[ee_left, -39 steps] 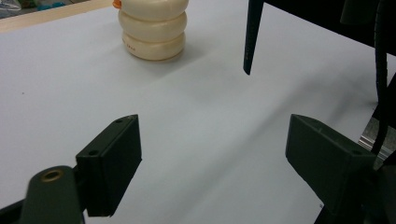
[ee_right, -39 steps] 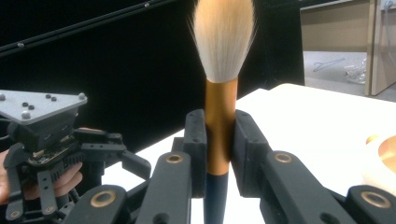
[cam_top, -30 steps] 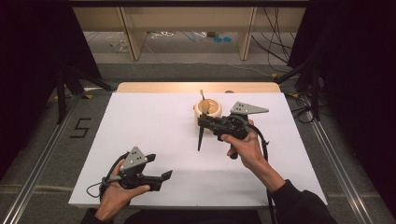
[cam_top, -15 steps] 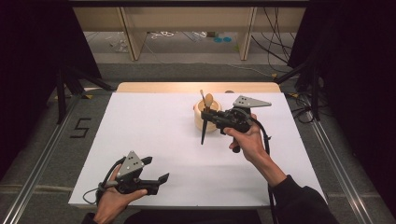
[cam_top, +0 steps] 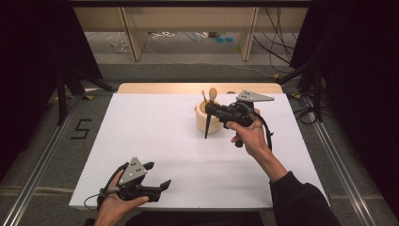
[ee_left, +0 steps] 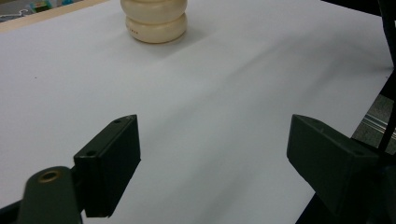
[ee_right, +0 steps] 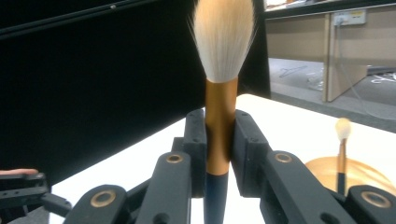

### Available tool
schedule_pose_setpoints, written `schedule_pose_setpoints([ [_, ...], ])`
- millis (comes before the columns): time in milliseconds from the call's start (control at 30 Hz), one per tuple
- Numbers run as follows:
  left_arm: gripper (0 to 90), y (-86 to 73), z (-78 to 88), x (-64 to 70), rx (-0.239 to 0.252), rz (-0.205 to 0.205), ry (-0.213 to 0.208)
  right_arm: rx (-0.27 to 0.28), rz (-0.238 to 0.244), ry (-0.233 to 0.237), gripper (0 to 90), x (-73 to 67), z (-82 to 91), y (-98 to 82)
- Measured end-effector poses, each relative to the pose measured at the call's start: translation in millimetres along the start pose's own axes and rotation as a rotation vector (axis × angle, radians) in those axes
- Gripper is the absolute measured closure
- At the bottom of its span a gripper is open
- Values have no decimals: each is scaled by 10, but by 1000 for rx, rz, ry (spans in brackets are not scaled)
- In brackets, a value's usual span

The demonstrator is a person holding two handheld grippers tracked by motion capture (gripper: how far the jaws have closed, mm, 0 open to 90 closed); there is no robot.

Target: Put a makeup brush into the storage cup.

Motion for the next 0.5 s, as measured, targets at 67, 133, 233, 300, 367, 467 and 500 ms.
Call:
schedule_pose_setpoints([
  [67, 173, -9, 4, -13, -7, -10, 7, -7, 3, -18, 777, 63, 15, 21],
  [133, 173, -15, 2, -13, -9, -4, 7, 11, 6, -26, 777, 103, 8, 56],
  [233, 174, -19, 1, -19, -9, -5, 11, 22, 6, -39, 777, 154, 7, 104],
  [300, 174, -18, 4, -21, -9, -5, 11, 26, -3, -42, 777, 184, 7, 135],
  [367, 174, -19, 3, -18, -9, -5, 10, 31, -2, -53, 778, 232, 3, 163],
  [467, 174, -19, 2, -14, -10, -8, 9, 46, -5, -63, 777, 285, -12, 209],
  [500, 174, -17, 0, -12, -8, -6, 8, 44, -3, -68, 777, 306, -14, 223],
])
Point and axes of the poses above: each handheld gripper's, and its own axes: z roughly backward along the jaws, y roughly out of its top, x roughly to its right, the point moved 10 cm from there along -z, roughly forward along the jaws, and after that the axes turned 1 degree about -y, right-handed, at the moved point
